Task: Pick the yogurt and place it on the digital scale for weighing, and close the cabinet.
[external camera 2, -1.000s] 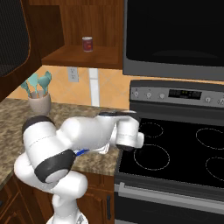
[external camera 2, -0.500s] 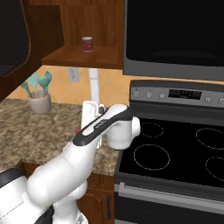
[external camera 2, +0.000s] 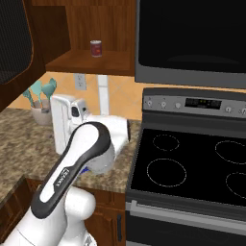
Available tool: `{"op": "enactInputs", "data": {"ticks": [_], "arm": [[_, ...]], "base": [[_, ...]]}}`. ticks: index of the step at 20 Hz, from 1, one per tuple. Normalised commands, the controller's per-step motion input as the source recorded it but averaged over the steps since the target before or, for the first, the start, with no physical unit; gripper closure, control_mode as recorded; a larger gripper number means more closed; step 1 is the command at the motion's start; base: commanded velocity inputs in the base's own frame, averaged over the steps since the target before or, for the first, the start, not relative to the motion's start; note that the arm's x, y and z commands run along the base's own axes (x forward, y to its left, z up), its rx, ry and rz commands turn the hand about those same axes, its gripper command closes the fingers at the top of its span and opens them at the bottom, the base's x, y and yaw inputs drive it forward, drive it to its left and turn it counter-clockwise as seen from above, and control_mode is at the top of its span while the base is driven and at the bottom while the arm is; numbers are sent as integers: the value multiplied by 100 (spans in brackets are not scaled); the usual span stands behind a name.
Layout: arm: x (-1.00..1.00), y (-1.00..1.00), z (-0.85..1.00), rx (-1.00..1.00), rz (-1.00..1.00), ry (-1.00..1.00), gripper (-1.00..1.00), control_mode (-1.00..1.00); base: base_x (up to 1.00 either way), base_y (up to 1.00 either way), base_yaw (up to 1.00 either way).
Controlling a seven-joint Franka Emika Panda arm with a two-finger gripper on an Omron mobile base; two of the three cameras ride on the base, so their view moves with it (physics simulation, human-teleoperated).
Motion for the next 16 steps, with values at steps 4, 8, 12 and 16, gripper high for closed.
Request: {"op": "enactInputs", "data": {"ticks": [4, 8, 12, 16], "arm": [[-99, 51, 69, 2, -9, -30, -100, -100], [-100, 35, 32, 19, -22, -11, -100, -100], [-100, 0, 30, 30, -19, -13, -100, -100], [-72, 74, -5, 17, -12, -9, -100, -100]], "base": [[0, 0, 0], [0, 0, 0], [0, 0, 0], [0, 0, 0]]}}
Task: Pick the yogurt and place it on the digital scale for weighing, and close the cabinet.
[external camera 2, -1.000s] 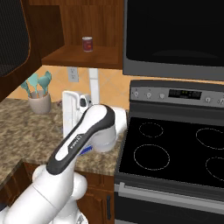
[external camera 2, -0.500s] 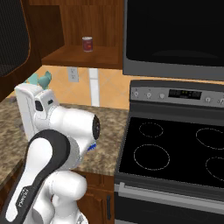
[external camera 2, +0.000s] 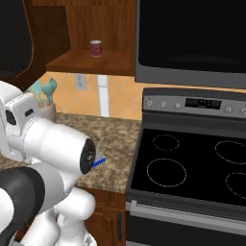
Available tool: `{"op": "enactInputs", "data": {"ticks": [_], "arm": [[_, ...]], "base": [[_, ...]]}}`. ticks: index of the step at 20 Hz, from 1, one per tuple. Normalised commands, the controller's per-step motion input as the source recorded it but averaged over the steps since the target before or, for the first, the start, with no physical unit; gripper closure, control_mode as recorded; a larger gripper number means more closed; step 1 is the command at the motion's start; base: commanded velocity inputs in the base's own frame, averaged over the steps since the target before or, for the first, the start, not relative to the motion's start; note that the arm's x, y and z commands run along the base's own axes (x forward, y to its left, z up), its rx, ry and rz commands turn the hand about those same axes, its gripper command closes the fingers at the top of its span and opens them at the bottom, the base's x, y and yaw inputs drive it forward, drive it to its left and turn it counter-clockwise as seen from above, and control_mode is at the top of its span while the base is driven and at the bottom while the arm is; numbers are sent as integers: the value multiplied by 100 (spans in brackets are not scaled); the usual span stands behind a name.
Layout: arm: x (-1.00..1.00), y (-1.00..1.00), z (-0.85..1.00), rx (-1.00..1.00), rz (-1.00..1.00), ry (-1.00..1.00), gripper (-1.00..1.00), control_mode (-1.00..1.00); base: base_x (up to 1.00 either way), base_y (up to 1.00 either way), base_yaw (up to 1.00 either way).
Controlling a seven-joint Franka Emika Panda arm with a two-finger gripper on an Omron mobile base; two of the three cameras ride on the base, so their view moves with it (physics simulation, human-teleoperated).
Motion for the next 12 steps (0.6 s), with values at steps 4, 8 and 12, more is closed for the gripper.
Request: {"op": "enactInputs", "data": {"ticks": [4, 8, 12], "arm": [[-17, 100, -29, 3, -26, -6, -100, -100], [-46, 100, -26, 15, -40, -21, -100, -100], [-87, 98, -32, 22, -46, -29, -100, -100]], "base": [[0, 0, 0], [0, 0, 0], [0, 0, 0]]}}
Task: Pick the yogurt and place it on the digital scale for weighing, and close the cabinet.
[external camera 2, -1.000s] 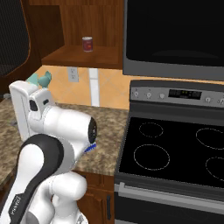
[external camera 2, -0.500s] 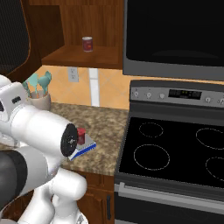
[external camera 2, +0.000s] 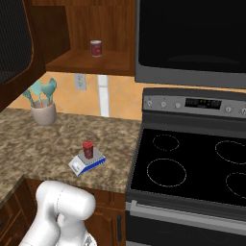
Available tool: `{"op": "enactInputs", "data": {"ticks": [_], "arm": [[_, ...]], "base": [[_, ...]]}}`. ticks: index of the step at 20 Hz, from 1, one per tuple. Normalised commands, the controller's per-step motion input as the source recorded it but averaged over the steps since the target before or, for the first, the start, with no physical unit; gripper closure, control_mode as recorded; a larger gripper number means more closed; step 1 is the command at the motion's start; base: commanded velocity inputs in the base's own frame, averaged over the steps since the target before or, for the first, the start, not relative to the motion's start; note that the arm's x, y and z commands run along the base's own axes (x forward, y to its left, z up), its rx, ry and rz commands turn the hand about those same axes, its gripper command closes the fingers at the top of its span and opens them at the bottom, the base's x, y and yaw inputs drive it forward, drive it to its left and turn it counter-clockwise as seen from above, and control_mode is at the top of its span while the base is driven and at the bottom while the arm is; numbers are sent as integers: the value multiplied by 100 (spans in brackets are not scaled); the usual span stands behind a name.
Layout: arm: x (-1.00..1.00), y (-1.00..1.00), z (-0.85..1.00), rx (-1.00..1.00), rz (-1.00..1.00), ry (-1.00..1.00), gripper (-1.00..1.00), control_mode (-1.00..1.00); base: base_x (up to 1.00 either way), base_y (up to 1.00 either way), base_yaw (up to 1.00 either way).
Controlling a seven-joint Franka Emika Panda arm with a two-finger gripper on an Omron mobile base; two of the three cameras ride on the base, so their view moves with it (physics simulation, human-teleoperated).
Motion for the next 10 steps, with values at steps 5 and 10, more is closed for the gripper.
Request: {"op": "enactInputs", "data": {"ticks": [5, 10], "arm": [[-49, 100, -51, 20, -49, -20, -100, -100], [-1, 96, -69, 22, -54, -18, -100, -100]], "base": [[0, 0, 0], [0, 0, 0]]}}
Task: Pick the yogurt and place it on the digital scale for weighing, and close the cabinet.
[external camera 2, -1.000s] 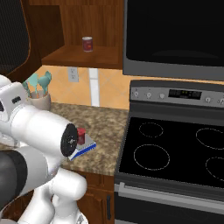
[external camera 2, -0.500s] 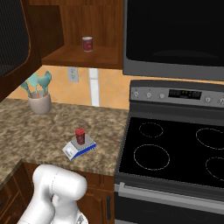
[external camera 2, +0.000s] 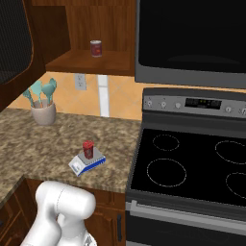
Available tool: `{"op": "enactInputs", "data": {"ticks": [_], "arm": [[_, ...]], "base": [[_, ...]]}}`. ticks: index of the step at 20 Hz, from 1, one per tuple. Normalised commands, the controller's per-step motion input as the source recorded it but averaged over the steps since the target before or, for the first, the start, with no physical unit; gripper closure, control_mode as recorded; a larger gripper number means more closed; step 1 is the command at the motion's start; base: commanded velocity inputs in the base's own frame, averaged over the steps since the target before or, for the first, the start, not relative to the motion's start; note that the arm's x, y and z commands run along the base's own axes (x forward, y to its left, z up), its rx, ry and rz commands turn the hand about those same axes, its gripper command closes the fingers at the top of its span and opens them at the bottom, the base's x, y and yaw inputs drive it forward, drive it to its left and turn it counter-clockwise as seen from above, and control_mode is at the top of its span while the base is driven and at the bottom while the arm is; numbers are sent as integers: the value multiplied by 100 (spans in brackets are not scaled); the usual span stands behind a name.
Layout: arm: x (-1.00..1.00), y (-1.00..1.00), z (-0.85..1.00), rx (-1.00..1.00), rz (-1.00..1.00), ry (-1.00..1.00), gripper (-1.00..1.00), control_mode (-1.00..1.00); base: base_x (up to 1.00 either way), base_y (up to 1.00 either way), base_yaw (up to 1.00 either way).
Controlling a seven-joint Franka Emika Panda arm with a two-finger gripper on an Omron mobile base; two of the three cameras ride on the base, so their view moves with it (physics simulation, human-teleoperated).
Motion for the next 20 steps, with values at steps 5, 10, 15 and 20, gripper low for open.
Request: {"op": "enactInputs", "data": {"ticks": [5, 10, 15, 20], "arm": [[18, 57, -56, 28, -44, -13, -100, -100], [39, -39, -18, 27, -5, 0, -100, -100], [56, -13, -20, 10, 1, 0, -100, -100], [52, -6, -1, 2, -7, -2, -100, -100]], "base": [[0, 0, 0], [0, 0, 0], [0, 0, 0], [0, 0, 0]]}}
